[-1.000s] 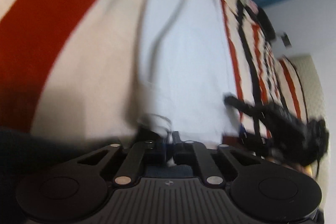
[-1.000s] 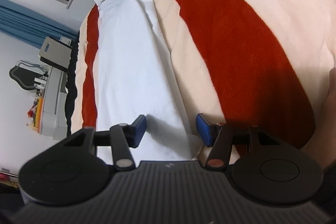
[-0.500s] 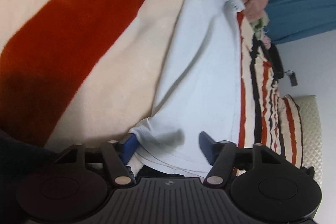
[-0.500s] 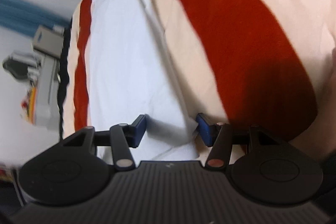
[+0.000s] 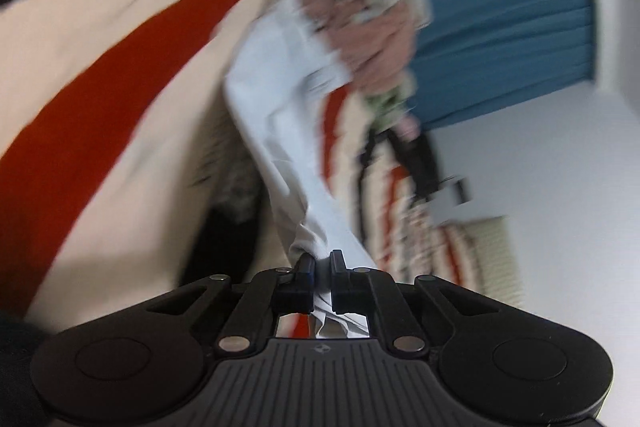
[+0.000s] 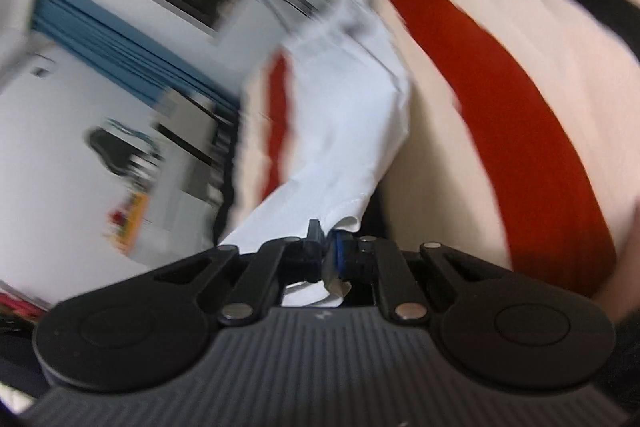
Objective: Fold clothes
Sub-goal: 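Grasp the hem with both grippers and fold it up toward the collar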
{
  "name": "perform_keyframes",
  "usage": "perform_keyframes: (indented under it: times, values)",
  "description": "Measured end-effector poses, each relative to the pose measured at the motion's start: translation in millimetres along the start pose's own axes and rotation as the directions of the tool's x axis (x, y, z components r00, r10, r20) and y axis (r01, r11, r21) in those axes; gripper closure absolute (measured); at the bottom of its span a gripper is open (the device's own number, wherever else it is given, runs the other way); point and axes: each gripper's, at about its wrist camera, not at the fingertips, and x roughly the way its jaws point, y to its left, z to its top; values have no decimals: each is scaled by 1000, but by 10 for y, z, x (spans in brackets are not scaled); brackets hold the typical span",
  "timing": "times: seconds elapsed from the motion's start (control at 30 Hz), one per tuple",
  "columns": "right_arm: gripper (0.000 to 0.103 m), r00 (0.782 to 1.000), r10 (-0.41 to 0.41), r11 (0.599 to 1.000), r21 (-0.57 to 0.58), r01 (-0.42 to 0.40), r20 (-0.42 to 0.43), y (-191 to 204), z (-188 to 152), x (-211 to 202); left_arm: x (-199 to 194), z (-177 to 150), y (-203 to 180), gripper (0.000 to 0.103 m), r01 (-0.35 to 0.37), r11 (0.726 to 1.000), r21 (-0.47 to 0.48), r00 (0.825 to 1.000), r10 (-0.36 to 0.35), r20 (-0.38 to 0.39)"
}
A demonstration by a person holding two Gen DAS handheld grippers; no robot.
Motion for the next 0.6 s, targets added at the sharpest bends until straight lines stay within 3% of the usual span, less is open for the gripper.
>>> perform_keyframes:
  times: [0.2,0.43,0.5,0.6]
  values:
    - [94,1000,26,999,-28,-26,15,93,-240,-359,-464,-272,-489,97,45,995,84,996,-51,70]
    - [93,999,46,999,-24,-45,17,76,-600,-724,-626,-1005,106,97,25,996,-81,1000,-23,17]
    - [93,999,45,999,23,-45,16,-22,-685,-669,-549,-1035,228,97,13,993,-113,1000,-13,3]
    - [93,999,41,999,27,-42,35,-18,-555,-495,-376,-876,281,97,-3,994,-109,1000,4,3]
